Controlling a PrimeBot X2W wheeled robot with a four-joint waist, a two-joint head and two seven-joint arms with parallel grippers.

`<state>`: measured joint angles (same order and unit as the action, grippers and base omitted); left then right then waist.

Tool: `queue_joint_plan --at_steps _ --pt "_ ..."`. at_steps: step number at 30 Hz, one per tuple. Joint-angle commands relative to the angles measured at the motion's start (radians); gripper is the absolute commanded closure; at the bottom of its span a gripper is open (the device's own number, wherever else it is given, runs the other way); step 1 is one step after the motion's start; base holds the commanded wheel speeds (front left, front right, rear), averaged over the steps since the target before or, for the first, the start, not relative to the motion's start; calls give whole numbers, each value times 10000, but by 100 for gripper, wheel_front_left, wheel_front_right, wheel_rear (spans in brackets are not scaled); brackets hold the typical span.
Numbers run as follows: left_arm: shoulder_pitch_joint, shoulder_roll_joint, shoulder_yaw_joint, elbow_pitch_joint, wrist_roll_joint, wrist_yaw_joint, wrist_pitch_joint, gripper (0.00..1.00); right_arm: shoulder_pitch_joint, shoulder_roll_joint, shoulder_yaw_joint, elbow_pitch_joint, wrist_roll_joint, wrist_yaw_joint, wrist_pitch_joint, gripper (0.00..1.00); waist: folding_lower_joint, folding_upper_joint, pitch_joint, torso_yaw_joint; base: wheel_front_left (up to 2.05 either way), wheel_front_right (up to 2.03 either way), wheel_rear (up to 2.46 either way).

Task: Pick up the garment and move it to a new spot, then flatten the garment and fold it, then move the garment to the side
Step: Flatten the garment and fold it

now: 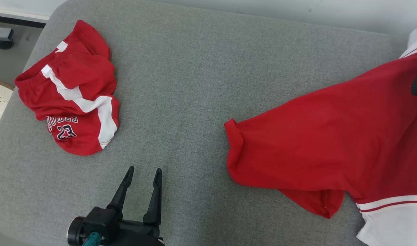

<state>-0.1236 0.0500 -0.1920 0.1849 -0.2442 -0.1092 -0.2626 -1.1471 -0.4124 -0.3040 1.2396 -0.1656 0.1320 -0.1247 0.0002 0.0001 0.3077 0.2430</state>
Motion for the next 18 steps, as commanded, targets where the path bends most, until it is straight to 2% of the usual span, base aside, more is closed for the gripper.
queue_joint_plan --at_steps 1,5,7,11,14,18 --pt "22 4 19 41 -41 25 -31 0 138 145 -217 -58 -258 -21 -102 0 -2 -1 -45 -34 0 0 0" --pt "188 6 84 135 71 6 -31 0 415 518 -661 -67 -770 -21 -315 0 -2 -1 -323 -169 0 0 0" --pt "292 9 219 160 174 -12 -31 0 674 755 -897 -100 -879 -21 -777 0 -2 -1 -649 -352 0 0 0" --pt "584 9 428 180 391 -29 -31 0 1010 1415 -887 -113 -388 -21 -1315 0 -2 -1 -1158 -691 0 0 0" --pt "802 7 622 95 546 -61 -31 0 1411 2036 -248 -455 440 -19 -1404 0 -2 -1 -1472 -1013 0 0 0" --pt "1090 9 859 35 752 -120 -31 0 2834 2251 1093 -2154 2025 -21 -1390 0 -2 -1 -1756 -1468 0 0 0"
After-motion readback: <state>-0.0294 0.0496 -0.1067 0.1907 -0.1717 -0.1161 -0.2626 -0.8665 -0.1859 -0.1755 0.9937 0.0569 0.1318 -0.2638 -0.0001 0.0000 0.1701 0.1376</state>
